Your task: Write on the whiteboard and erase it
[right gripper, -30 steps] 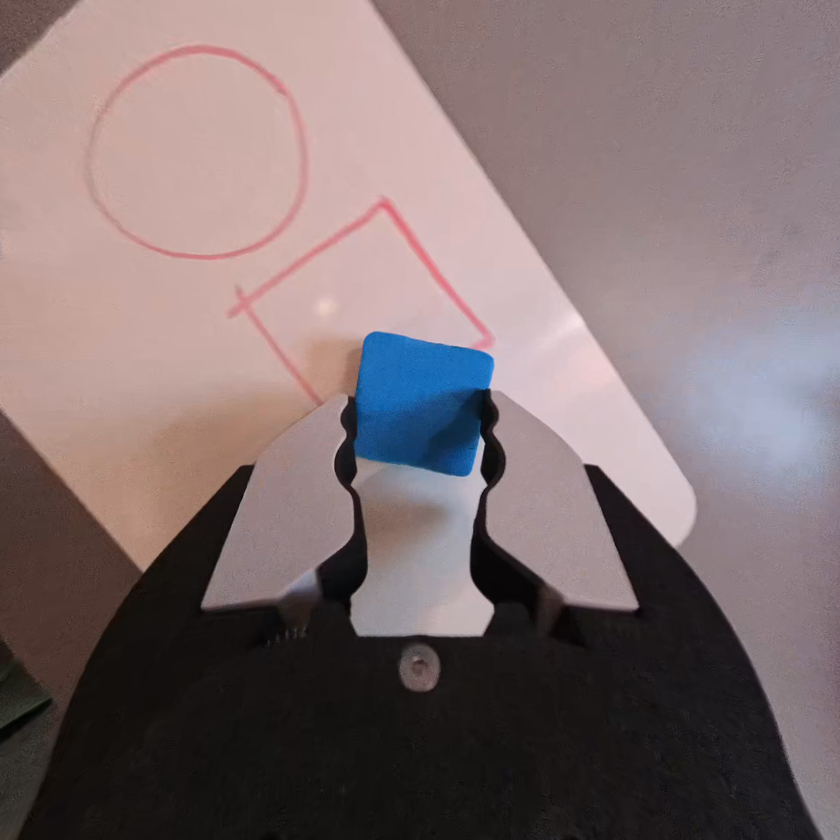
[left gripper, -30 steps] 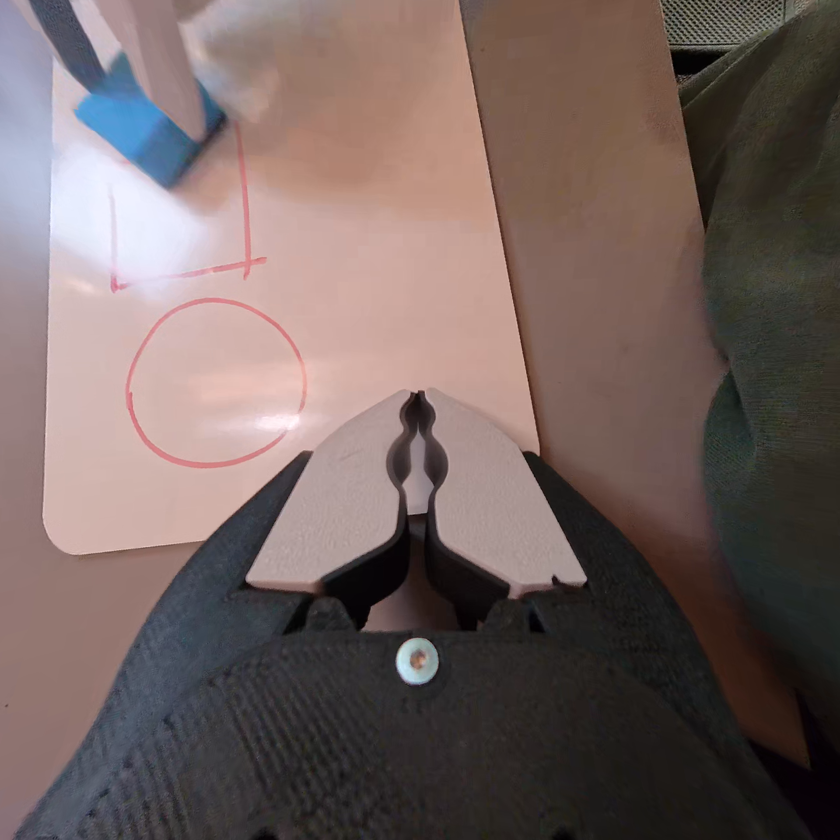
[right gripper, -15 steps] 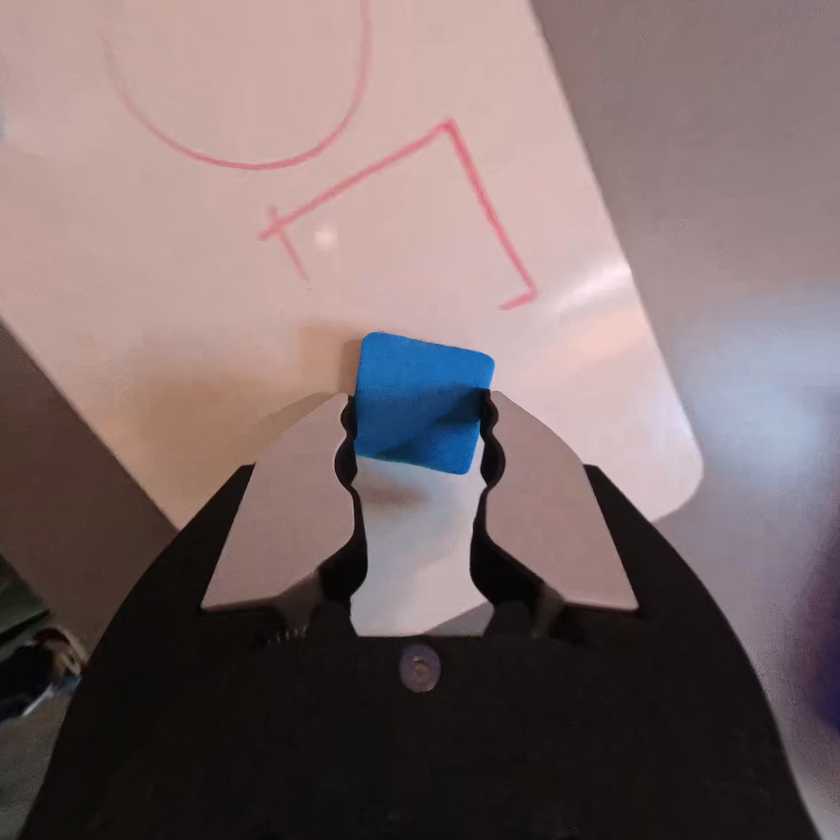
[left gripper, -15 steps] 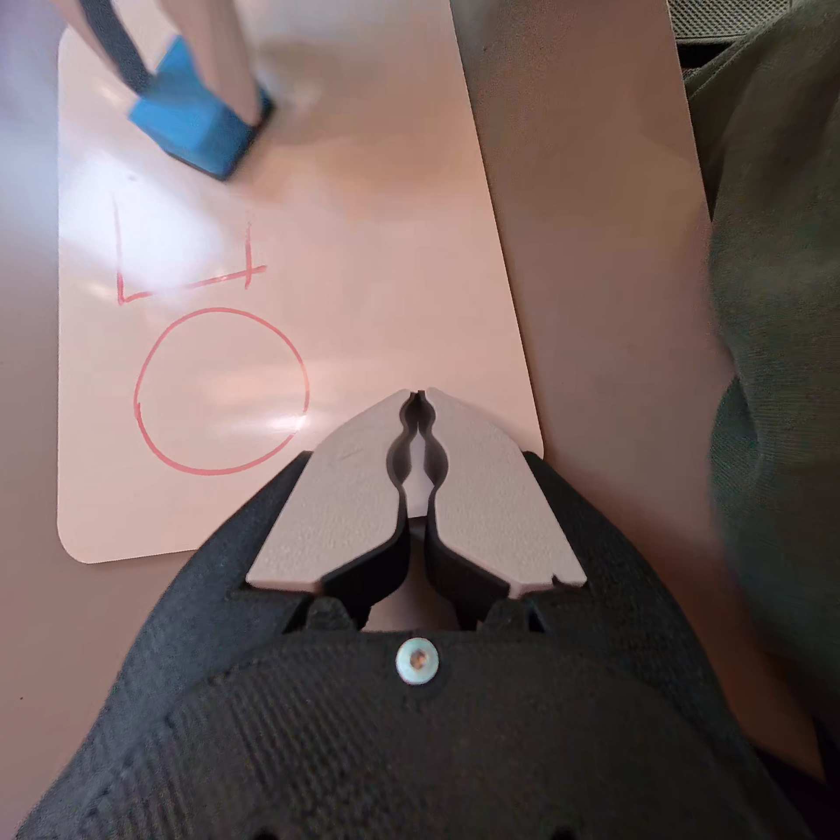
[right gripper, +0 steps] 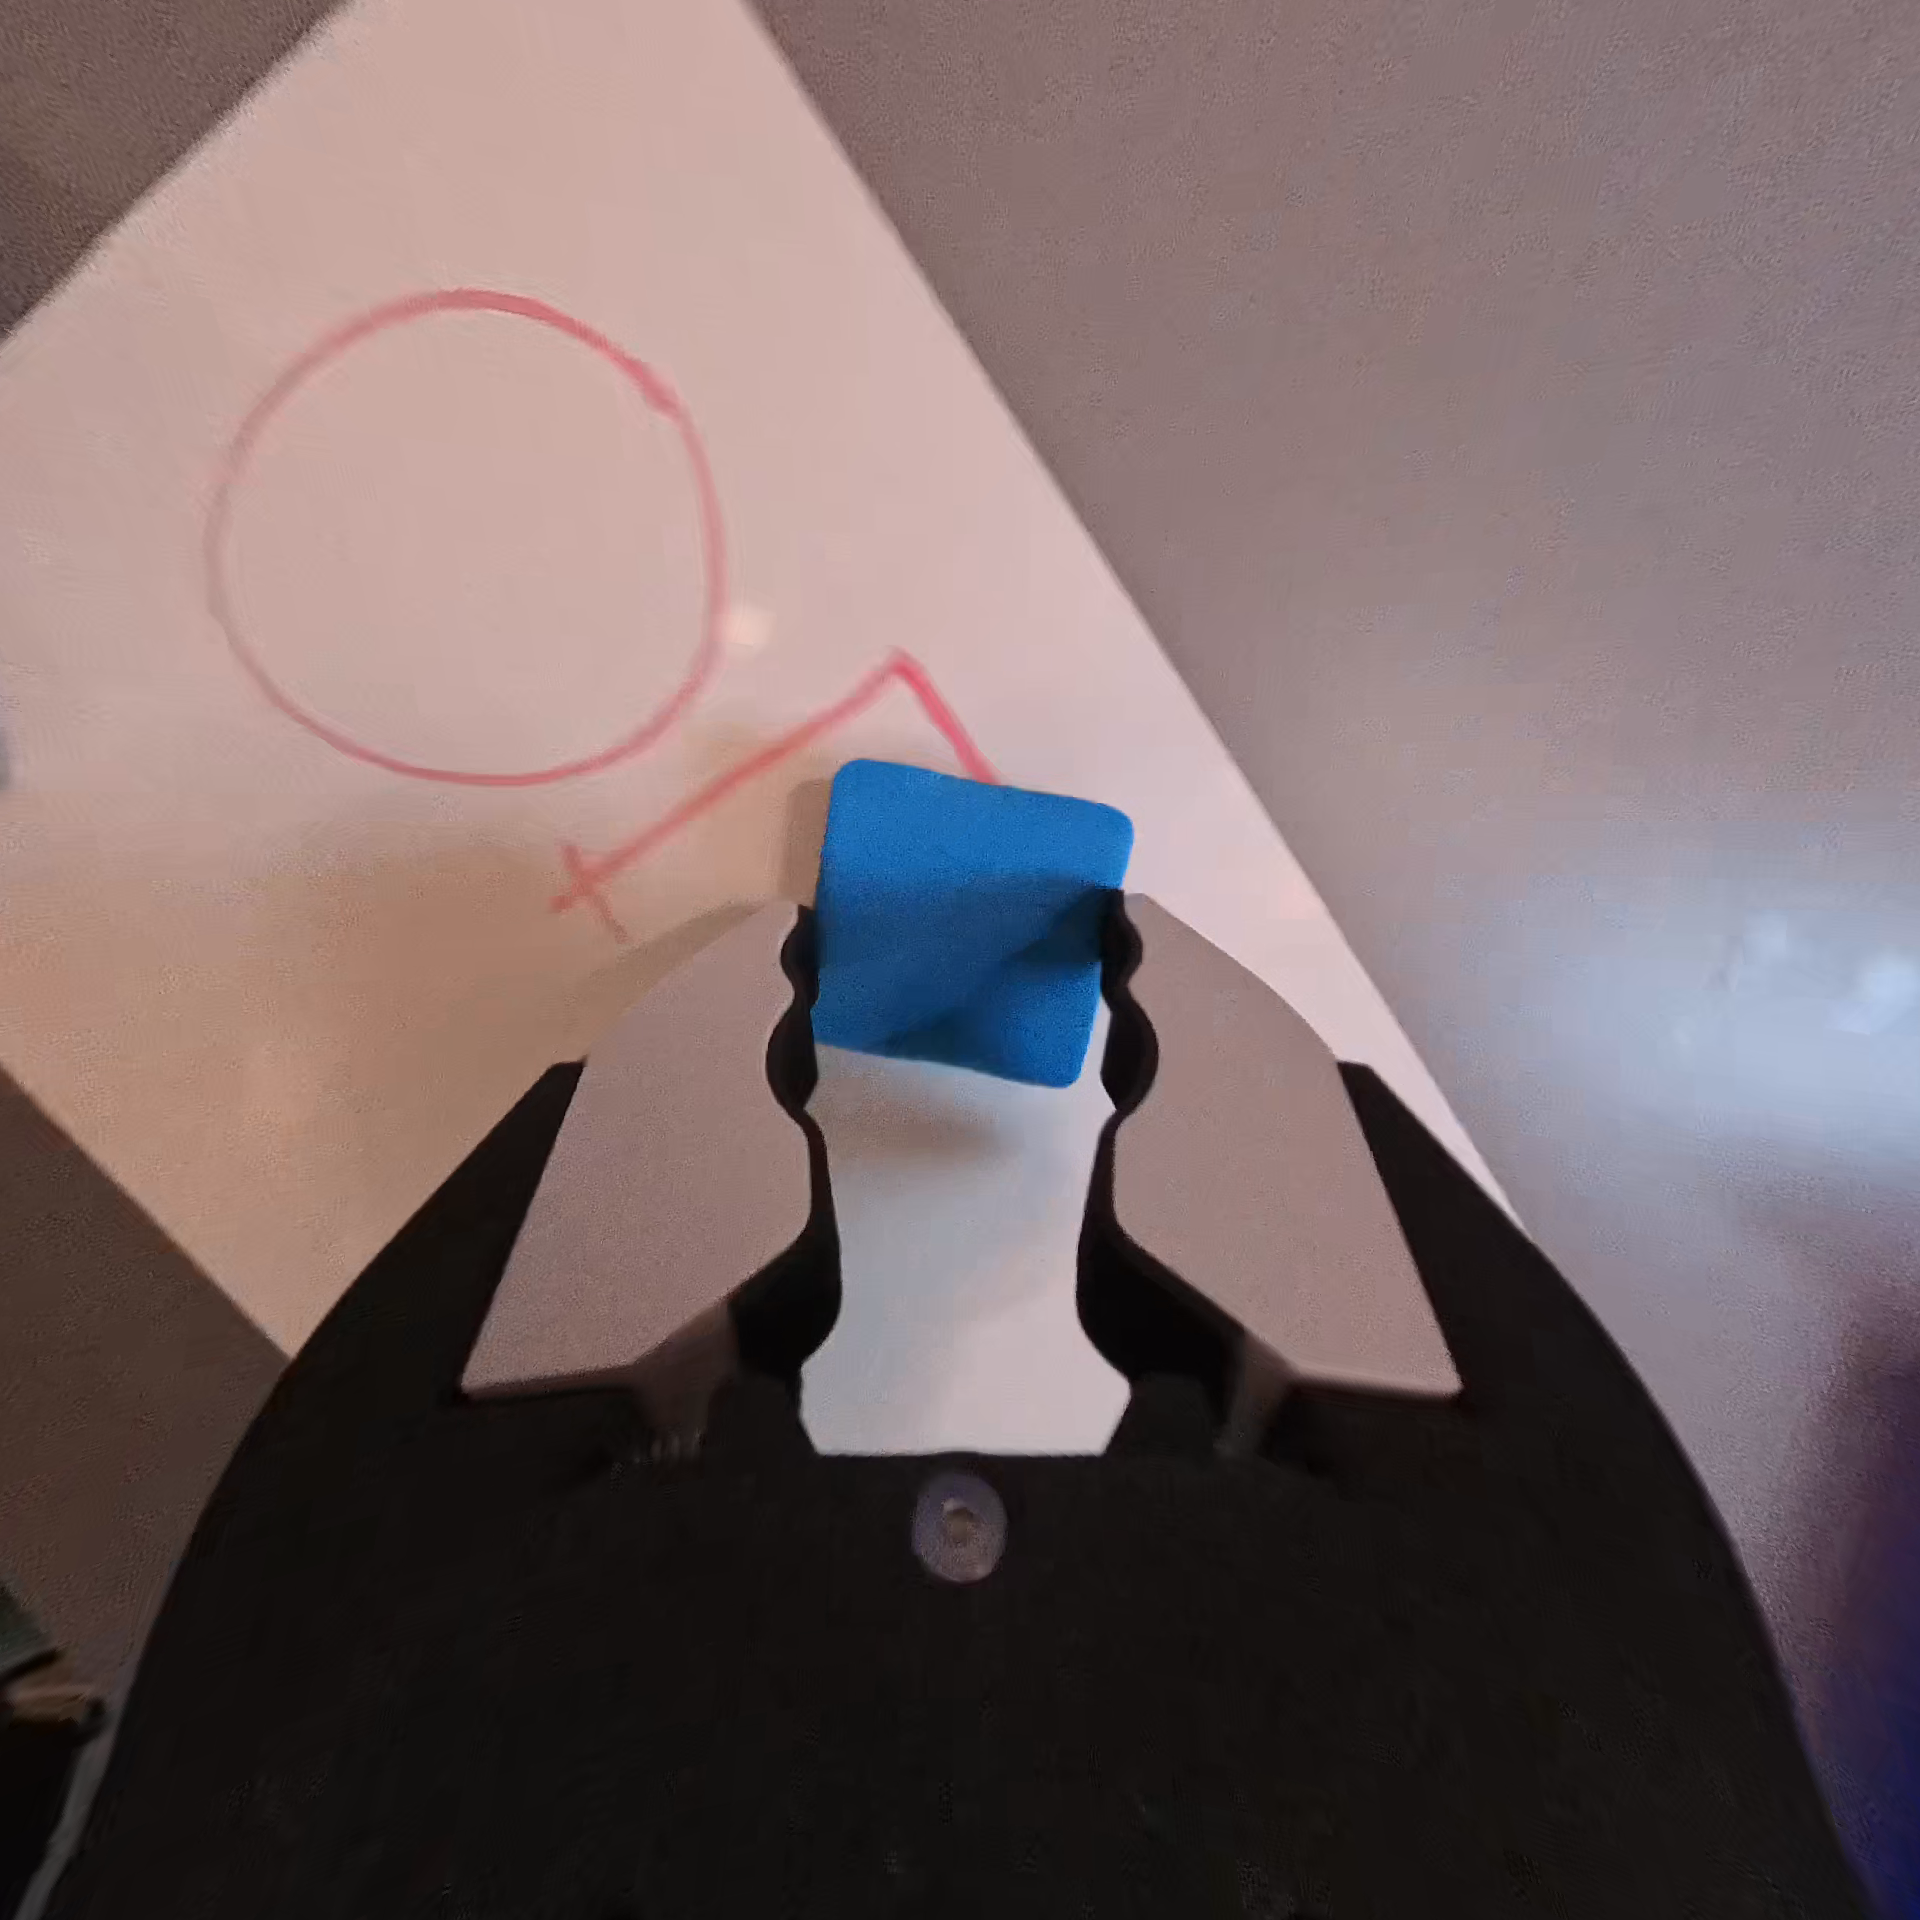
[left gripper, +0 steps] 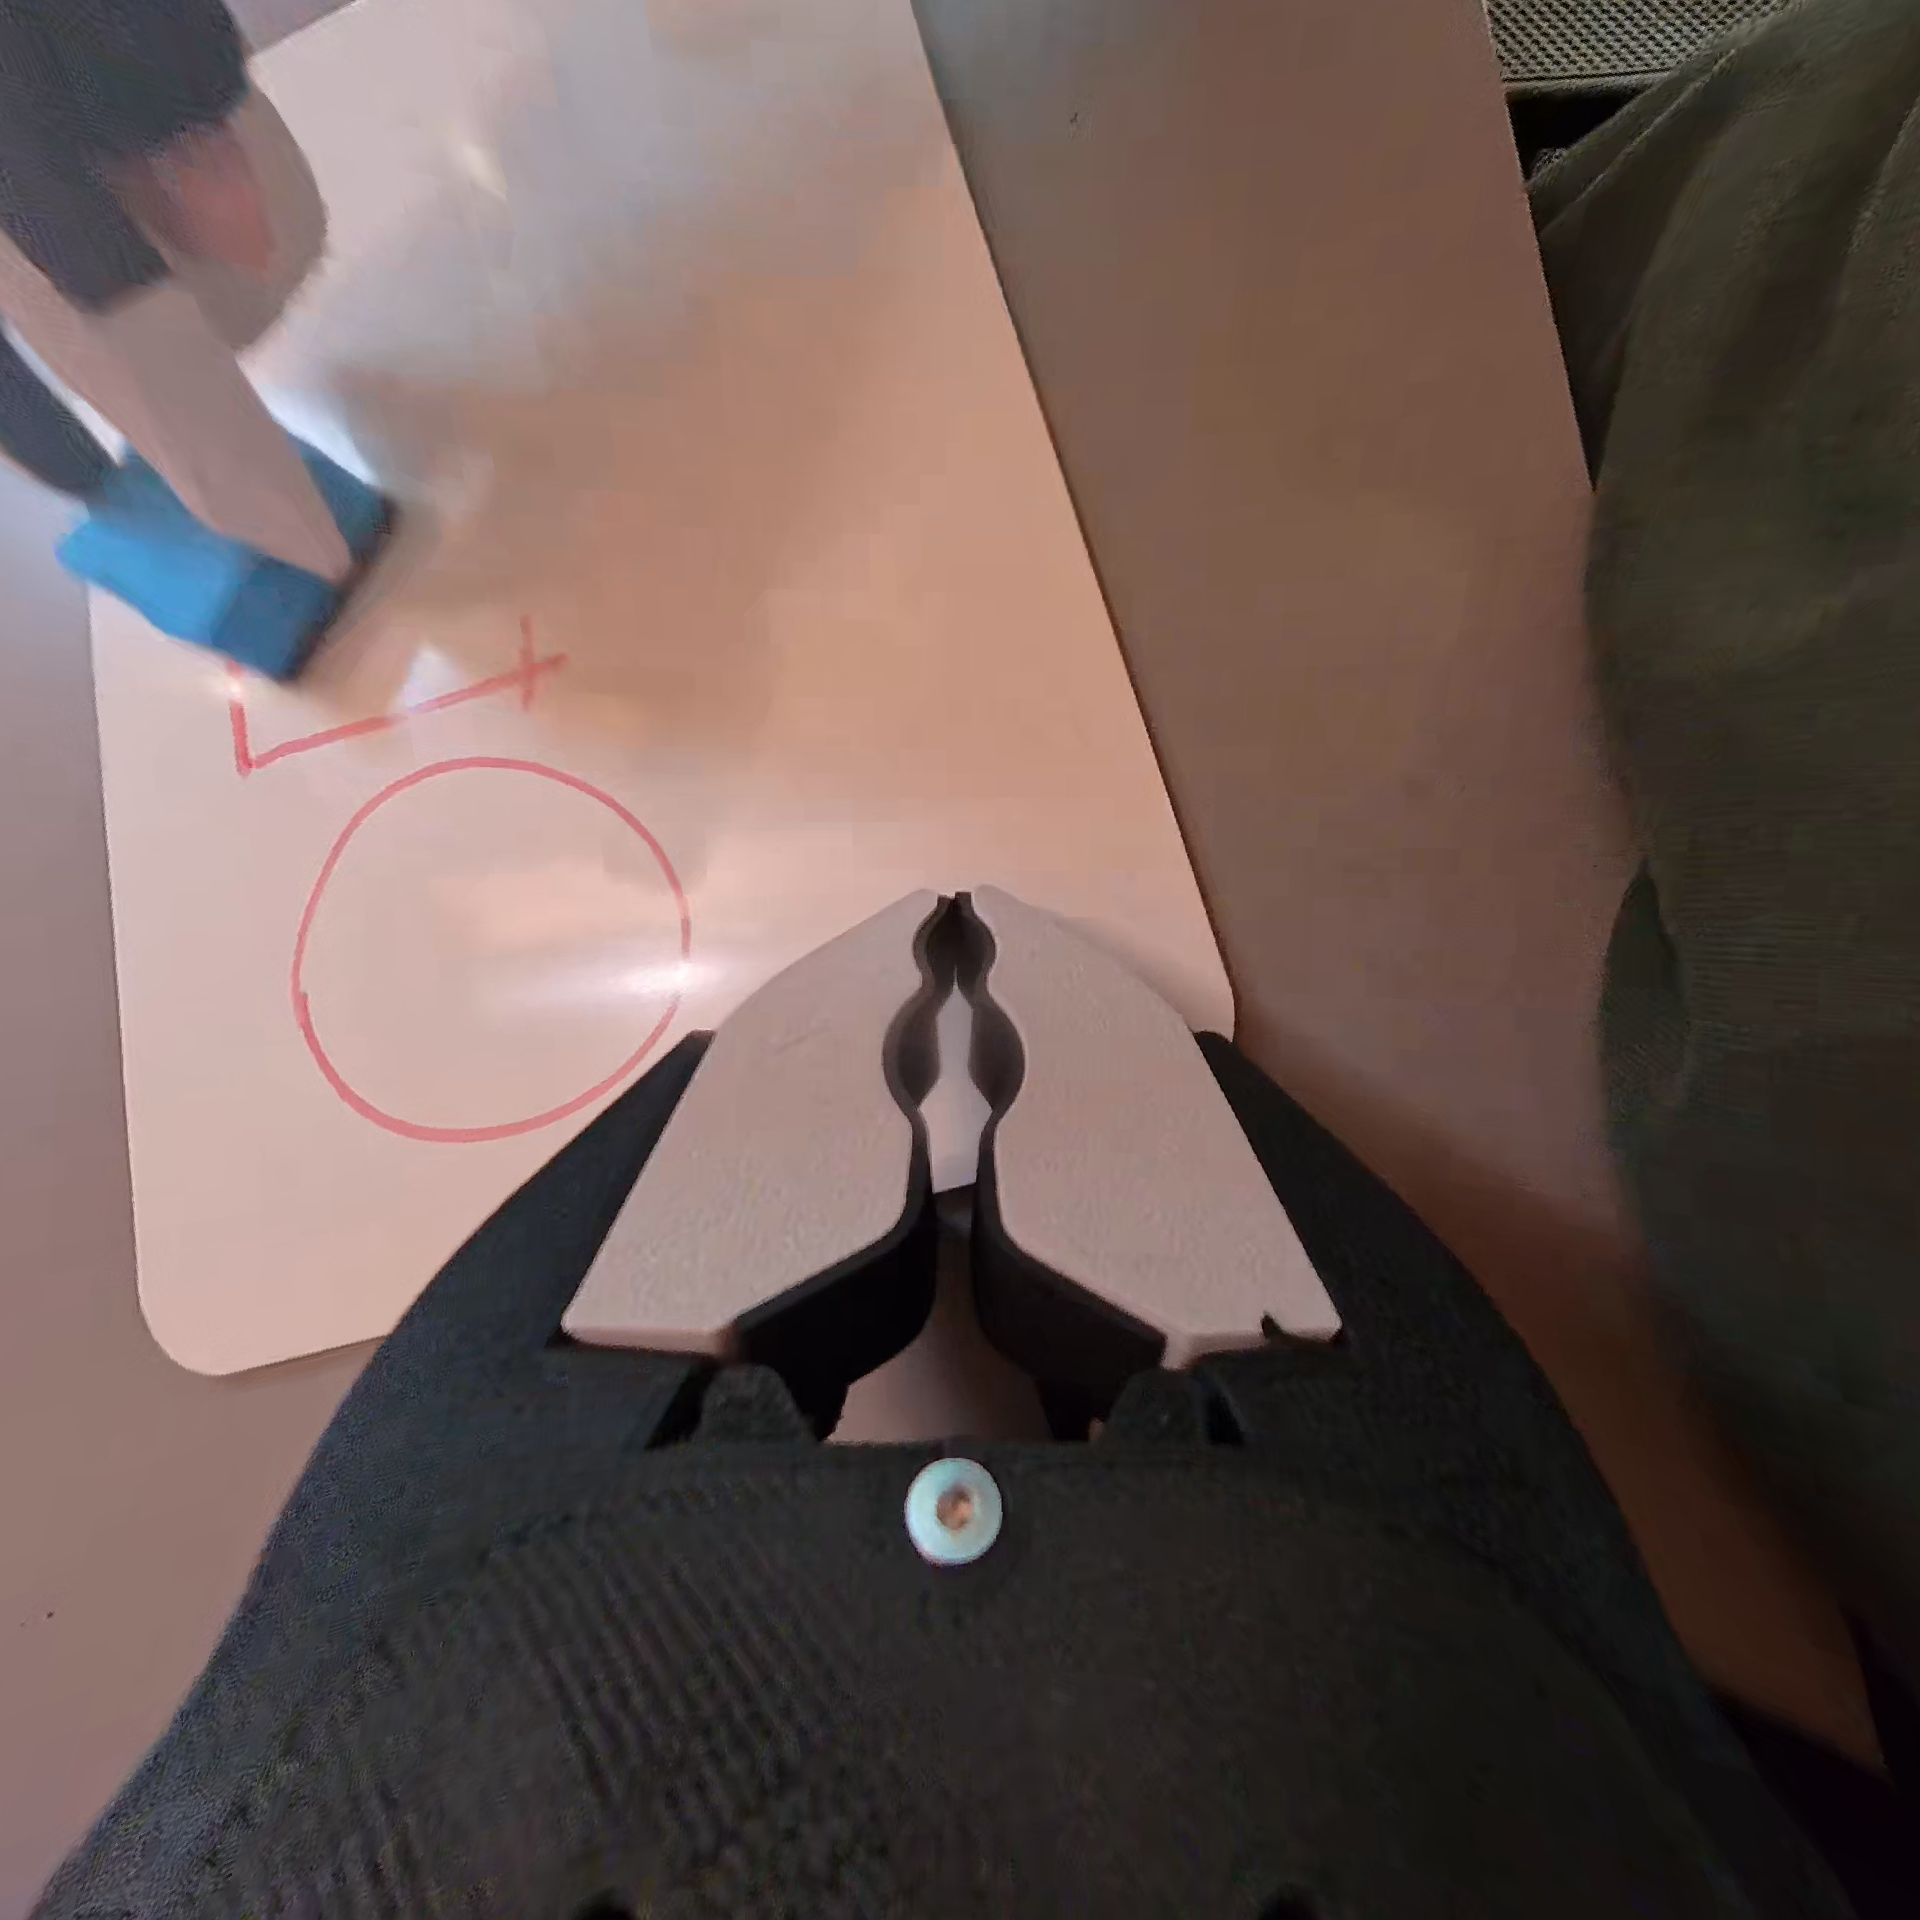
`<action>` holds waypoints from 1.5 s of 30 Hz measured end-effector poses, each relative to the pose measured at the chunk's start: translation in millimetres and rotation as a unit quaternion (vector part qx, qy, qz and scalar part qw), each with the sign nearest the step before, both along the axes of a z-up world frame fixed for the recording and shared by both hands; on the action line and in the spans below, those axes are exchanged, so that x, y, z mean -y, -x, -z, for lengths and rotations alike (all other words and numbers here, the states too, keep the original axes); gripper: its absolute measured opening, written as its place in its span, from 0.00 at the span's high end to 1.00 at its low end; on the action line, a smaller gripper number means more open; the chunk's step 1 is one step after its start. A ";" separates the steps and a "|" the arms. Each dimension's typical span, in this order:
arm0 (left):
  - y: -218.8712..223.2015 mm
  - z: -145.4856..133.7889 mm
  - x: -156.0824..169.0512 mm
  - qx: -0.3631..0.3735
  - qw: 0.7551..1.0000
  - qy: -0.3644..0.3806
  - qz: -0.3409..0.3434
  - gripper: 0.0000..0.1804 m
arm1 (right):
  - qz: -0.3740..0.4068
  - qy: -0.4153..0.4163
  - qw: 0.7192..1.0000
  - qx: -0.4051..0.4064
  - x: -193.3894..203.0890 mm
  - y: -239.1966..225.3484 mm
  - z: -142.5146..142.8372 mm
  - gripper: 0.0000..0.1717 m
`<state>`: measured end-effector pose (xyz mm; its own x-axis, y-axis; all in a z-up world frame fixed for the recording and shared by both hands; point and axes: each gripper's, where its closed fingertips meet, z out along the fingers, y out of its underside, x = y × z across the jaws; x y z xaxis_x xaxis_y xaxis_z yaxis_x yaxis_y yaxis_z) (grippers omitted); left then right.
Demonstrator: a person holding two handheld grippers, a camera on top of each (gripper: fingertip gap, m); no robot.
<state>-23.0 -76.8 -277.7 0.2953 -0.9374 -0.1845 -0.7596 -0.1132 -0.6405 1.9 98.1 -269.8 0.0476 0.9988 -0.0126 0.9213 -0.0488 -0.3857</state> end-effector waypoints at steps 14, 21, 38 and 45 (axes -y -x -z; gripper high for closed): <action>2.7 0.0 0.4 0.002 1.000 0.002 0.002 1.00 | -0.117 0.006 0.992 0.046 61.1 15.7 -0.8 0.69; 2.8 0.2 0.0 0.002 1.000 0.000 0.001 1.00 | -0.032 -0.001 0.999 0.028 -3.1 38.2 0.6 0.69; 3.2 0.2 -1.0 0.003 1.000 -0.001 -0.002 0.99 | -0.043 -0.004 0.996 0.080 -0.9 20.1 2.3 0.69; 4.1 0.1 -1.1 0.006 1.000 -0.001 -0.004 0.99 | -0.171 -0.006 0.983 0.059 90.0 28.6 1.6 0.69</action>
